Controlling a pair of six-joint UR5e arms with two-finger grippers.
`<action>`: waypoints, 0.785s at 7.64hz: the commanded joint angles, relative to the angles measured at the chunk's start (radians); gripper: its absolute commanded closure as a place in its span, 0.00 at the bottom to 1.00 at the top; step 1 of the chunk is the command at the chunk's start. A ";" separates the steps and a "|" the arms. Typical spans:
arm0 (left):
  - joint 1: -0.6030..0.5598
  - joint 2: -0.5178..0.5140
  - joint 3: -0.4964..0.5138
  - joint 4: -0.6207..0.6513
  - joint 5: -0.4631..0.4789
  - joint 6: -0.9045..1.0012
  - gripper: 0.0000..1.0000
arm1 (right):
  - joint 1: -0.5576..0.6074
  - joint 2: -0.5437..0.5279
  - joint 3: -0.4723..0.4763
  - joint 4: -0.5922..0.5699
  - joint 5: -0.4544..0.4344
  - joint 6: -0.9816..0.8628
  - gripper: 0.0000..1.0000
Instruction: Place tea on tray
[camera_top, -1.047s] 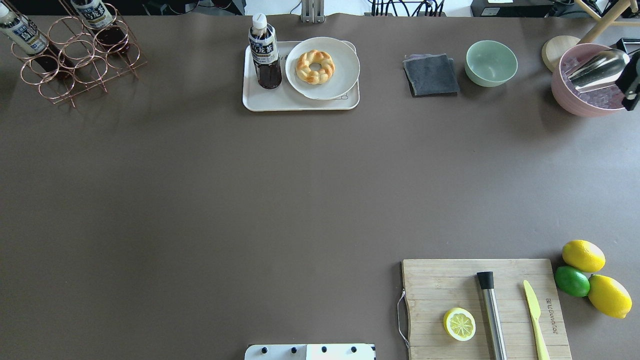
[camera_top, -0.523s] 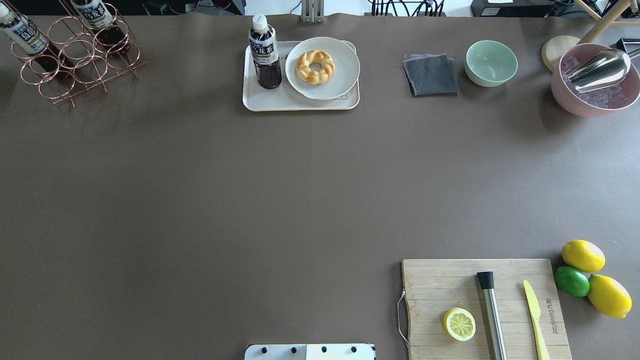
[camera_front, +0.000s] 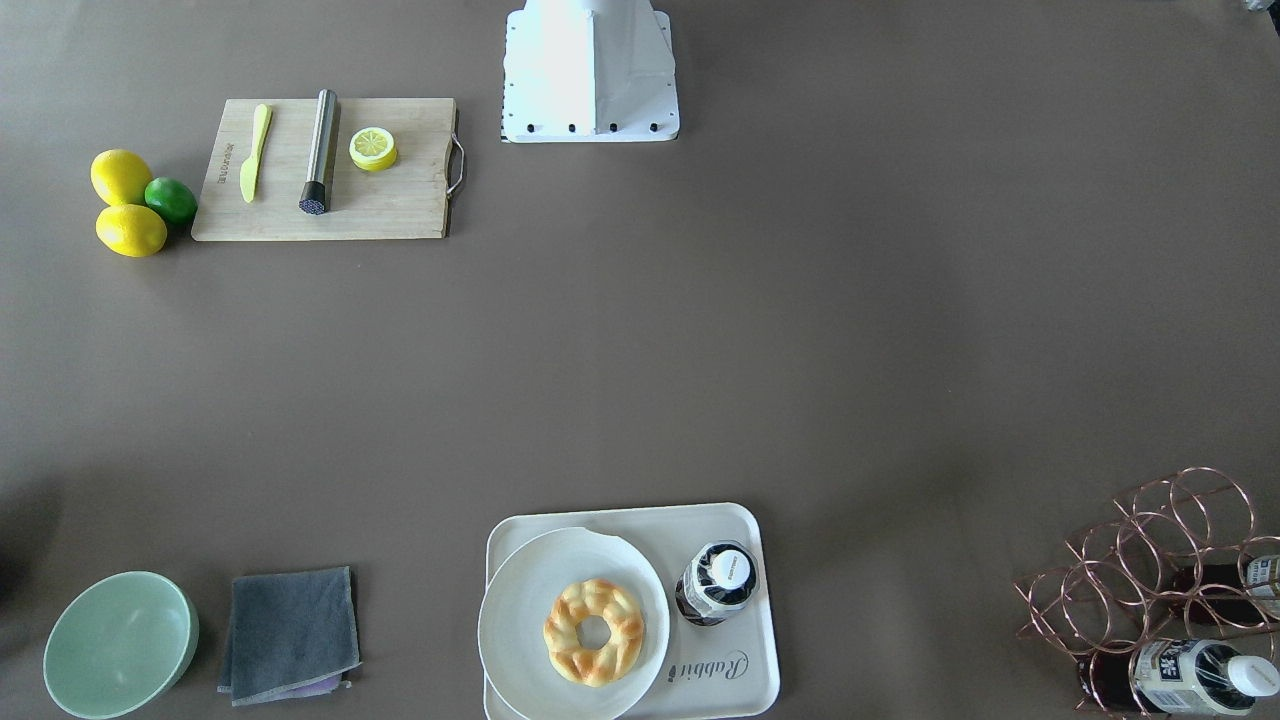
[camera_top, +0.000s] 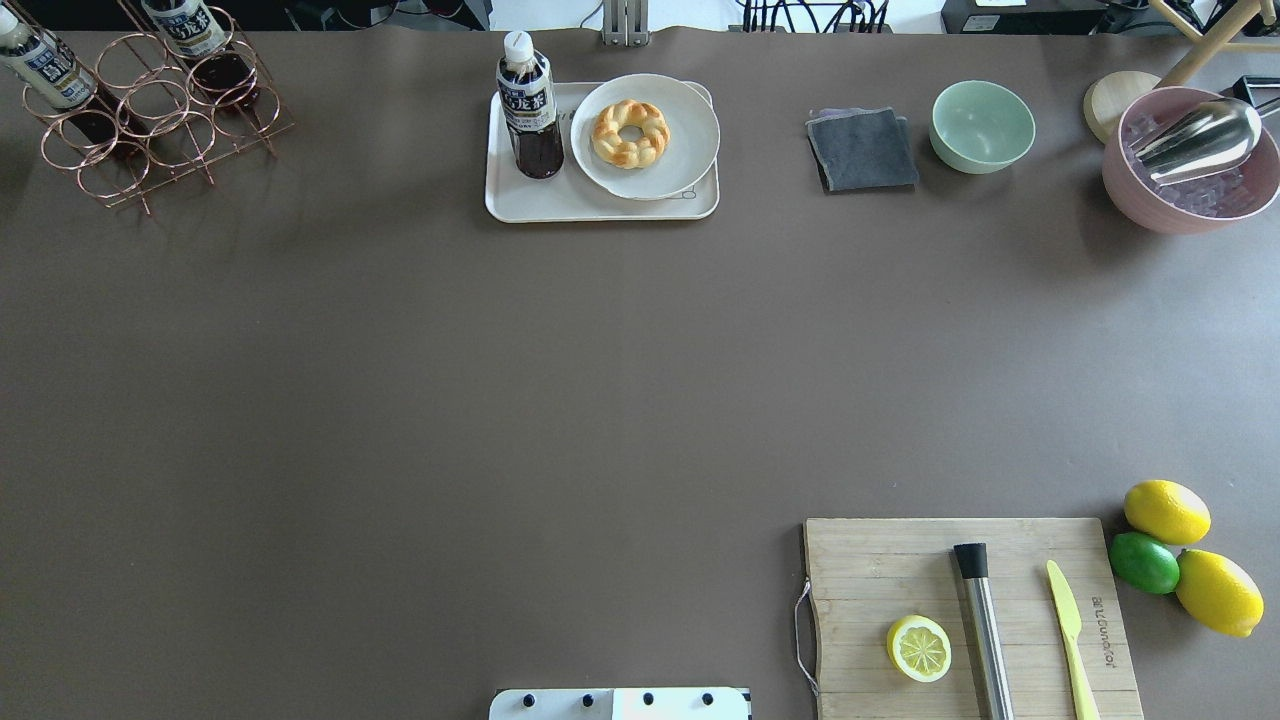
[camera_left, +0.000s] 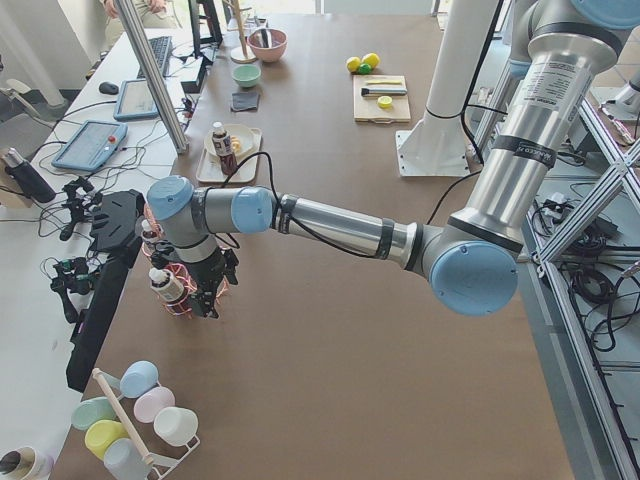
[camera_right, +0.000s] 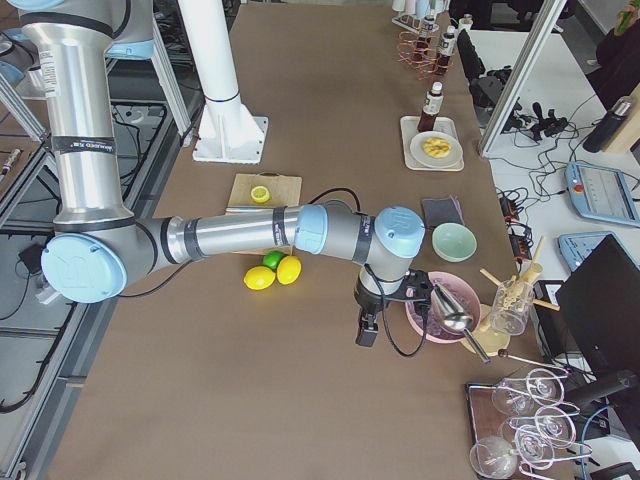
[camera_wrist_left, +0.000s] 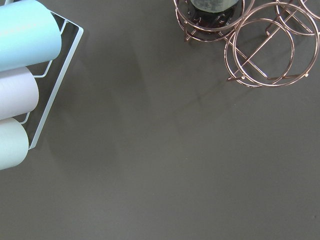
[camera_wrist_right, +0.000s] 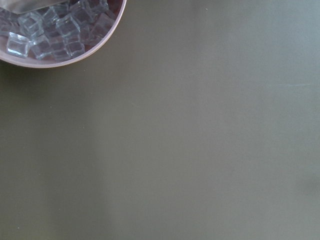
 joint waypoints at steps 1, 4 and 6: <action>0.000 0.006 0.012 0.001 0.002 0.001 0.02 | 0.015 -0.002 -0.010 0.008 0.010 0.003 0.00; -0.050 0.130 0.008 -0.080 -0.007 0.004 0.02 | 0.015 -0.003 0.000 0.008 0.022 0.004 0.00; -0.064 0.236 -0.036 -0.183 -0.009 0.001 0.02 | 0.015 -0.002 -0.005 0.008 0.022 0.005 0.00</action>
